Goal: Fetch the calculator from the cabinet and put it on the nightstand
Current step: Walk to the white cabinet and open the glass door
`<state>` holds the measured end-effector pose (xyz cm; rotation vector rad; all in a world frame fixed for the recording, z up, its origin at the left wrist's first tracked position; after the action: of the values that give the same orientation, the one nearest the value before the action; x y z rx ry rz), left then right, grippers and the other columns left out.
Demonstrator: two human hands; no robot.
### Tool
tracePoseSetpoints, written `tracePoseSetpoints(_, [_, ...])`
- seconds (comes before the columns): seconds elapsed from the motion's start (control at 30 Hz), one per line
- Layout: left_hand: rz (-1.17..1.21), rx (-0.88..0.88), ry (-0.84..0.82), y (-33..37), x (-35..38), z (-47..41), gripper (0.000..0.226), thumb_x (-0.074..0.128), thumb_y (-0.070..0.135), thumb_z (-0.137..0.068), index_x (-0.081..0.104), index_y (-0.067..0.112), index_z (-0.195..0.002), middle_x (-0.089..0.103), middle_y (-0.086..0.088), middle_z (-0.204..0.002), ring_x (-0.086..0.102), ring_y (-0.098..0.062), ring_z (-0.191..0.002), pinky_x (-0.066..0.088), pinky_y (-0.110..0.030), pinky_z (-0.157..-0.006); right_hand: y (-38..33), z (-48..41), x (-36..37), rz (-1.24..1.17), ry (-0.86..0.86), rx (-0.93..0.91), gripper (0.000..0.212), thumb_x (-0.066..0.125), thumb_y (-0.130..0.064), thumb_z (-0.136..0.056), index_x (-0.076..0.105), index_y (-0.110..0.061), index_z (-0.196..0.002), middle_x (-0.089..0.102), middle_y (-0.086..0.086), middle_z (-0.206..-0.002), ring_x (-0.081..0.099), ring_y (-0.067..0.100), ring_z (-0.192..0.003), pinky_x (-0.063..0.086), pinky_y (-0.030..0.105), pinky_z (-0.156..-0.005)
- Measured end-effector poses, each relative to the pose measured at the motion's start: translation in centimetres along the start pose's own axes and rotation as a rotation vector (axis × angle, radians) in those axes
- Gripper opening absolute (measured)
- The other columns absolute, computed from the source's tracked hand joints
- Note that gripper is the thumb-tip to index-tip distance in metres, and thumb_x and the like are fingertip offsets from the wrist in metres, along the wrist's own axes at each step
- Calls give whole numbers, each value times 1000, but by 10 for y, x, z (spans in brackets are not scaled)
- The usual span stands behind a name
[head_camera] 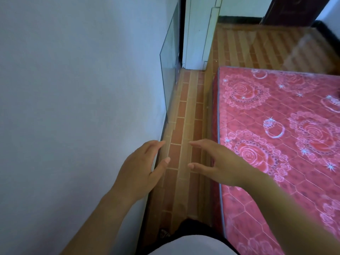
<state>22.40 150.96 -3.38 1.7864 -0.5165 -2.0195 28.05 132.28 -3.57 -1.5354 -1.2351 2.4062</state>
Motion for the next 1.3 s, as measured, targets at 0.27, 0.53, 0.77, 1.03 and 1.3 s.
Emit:
tracePoseSetpoints(0.27, [37,48,-72,-7,-3,-51,62,26,65,-82,30,37,-137,32,13,-147,31,-8,-133,24,-21,-99,16,-36,-15,-61,41,40,67,52,-64,-76,37,-34,-135,43,-14,-140,40,3,-125,37,32,-105])
tracePoseSetpoints(0.53, [25,150,-105,21,-1,-181,63,25,63,-81,30,36,-137,33,14,-146,31,-6,-133,27,-25,-104,82,-106,-71,-74,112,113,63,55,-57,-78,38,-34,-134,43,-16,-136,39,-5,-115,28,6,-90])
tracePoseSetpoints(0.77, [-27,235,-164,86,3,-331,64,22,62,-80,25,37,-139,29,13,-149,28,-7,-134,24,-28,-108,152,-175,-178,-26,173,130,64,55,-57,-79,38,-31,-136,44,-11,-139,41,2,-122,28,15,-95])
tracePoseSetpoints(1.03, [-14,336,-146,134,6,-462,58,27,63,-85,29,37,-137,32,14,-146,31,-4,-132,27,-26,-104,227,-230,-260,-43,238,193,67,54,-59,-78,38,-29,-136,43,-9,-141,41,4,-124,28,16,-97])
tracePoseSetpoints(1.3, [53,369,-167,134,1,-588,57,31,61,-86,33,34,-136,36,13,-144,32,-2,-130,28,-26,-104,278,-318,-310,-82,248,229,69,51,-64,-75,38,-32,-136,41,-13,-141,38,0,-124,32,22,-103])
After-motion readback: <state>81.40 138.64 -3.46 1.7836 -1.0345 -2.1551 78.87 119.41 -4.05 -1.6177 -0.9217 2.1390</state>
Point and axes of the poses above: each hand's wrist, its own z-axis away from the middle knuckle, its own x-axis out of the palm, y = z × x, the point moved 5 cm from there along -z, towards the middle knuckle
